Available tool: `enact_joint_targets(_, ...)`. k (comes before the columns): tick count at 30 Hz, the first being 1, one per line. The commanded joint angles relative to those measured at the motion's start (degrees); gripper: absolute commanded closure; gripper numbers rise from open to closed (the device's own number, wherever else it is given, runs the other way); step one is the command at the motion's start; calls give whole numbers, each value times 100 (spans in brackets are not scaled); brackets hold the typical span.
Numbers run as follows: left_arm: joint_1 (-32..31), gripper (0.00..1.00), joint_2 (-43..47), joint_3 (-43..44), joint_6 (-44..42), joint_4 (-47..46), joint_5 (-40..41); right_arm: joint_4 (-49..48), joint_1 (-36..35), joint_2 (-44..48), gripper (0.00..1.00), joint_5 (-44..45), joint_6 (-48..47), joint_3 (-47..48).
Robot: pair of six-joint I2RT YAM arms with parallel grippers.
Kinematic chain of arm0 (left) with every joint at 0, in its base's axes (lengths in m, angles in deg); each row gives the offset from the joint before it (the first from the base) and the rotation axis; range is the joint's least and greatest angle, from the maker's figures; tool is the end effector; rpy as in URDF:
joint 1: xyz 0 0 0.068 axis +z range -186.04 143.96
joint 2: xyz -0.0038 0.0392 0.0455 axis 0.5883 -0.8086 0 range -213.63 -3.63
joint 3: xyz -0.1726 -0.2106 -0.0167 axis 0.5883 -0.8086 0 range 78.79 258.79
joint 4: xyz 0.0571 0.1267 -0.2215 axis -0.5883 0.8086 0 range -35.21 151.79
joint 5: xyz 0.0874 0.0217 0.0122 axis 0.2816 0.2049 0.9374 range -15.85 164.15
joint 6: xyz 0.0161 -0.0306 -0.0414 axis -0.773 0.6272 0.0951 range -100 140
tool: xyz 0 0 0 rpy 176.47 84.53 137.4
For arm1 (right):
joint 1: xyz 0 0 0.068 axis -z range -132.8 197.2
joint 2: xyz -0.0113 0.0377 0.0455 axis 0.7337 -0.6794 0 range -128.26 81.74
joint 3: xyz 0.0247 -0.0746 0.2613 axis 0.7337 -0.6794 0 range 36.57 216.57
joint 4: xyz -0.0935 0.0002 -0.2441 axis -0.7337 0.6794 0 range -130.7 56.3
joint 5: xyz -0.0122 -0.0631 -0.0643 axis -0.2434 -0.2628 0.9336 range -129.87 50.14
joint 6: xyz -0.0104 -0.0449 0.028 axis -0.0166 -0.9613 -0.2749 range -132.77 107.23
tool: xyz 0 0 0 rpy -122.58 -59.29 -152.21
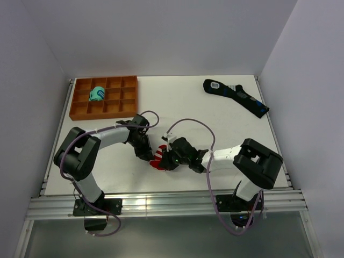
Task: Roll the socks
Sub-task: Roll the sock at the center of the board.
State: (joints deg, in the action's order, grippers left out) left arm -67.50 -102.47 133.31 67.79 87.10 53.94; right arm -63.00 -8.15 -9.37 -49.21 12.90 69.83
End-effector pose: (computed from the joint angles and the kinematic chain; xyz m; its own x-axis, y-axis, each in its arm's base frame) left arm 0.2517 -0.1682 0.1416 -0.9708 -0.2208 0.0937 -0.2398 0.8860 -0.3969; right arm 0.1631 0.2459 0.1385 -0.6822 -0.2351 -0.6924 -0.6561 0.6148 0.4377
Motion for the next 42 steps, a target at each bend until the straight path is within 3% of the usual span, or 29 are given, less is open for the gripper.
enact_joint_targets(1,9,91,251,-82,178,-217,482,762,156,-416,95,-164,-10,5)
enact_joint_targets(4,9,84,401,-65,283,-234,596,841,323,-591,96,-498,43,67)
enact_joint_targets(16,44,73,1113,-266,644,-709,1019,816,973,-961,99,-1718,263,-21)
enact_joint_targets(27,53,66,1552,-890,196,-1350,1124,929,1430,-1339,100,-2528,351,58)
enact_joint_targets(35,44,58,2342,-1637,117,-2158,923,1430,1694,-1558,100,-2845,369,286)
enact_joint_targets(42,44,57,2660,-1936,-15,-2581,764,2080,1791,-1743,100,-3099,333,638)
